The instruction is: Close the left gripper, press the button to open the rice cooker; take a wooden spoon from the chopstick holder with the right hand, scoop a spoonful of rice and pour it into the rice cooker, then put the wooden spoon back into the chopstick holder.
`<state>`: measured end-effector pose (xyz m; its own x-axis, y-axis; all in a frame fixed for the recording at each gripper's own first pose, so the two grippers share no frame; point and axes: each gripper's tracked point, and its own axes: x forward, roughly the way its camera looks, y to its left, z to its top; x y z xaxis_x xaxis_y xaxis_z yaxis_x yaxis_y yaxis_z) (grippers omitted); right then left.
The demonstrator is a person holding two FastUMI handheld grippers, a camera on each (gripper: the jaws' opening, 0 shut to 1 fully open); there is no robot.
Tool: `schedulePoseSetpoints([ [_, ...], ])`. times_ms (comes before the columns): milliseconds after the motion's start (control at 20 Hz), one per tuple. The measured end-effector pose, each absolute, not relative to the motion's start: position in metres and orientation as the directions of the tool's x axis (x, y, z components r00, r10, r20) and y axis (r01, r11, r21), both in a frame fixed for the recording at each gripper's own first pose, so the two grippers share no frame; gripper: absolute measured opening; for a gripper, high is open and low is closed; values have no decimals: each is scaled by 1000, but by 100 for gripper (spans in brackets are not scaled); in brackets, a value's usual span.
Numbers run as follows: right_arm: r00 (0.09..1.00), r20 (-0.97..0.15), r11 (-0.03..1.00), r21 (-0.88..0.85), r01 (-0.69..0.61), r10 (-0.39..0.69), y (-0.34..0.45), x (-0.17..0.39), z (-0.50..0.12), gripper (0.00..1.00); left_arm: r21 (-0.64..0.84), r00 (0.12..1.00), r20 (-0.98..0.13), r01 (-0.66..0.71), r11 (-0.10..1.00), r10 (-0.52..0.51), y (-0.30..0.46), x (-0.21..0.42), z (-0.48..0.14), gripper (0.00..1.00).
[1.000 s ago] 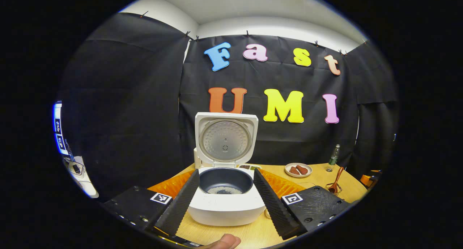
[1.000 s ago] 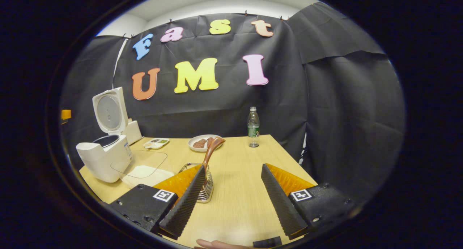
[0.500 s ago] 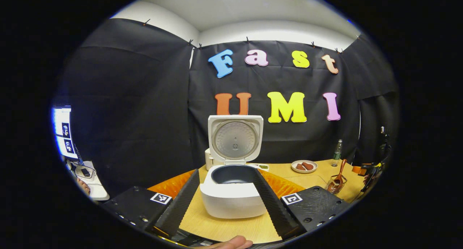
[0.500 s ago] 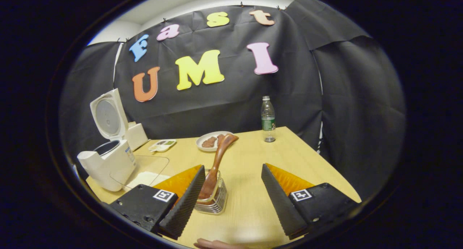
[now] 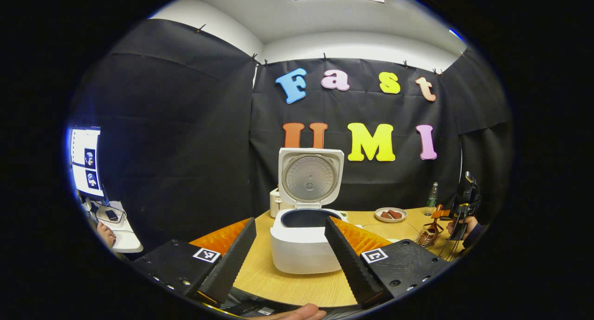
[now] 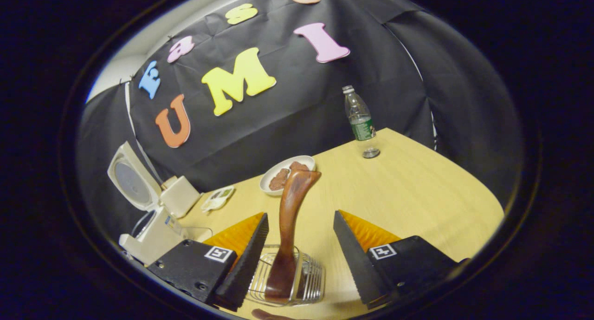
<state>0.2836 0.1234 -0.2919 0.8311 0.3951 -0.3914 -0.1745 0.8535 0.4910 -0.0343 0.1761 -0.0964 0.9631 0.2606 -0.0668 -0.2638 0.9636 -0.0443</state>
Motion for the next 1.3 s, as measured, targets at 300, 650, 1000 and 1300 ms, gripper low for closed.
schedulePoseSetpoints([
  [300,762,-478,843,512,-163,437,140,283,-313,58,30,968,-47,-246,969,247,168,-34,-97,95],
  [650,792,-489,887,440,-137,365,132,272,-295,16,31,982,-69,-175,984,177,147,-42,-101,96],
  [1000,887,-357,937,292,-193,294,130,256,-221,16,29,983,-60,-171,985,173,148,-55,-103,96],
  [1300,925,-247,947,215,-238,289,162,225,-160,16,17,983,-66,-173,985,174,157,-65,-108,96],
])
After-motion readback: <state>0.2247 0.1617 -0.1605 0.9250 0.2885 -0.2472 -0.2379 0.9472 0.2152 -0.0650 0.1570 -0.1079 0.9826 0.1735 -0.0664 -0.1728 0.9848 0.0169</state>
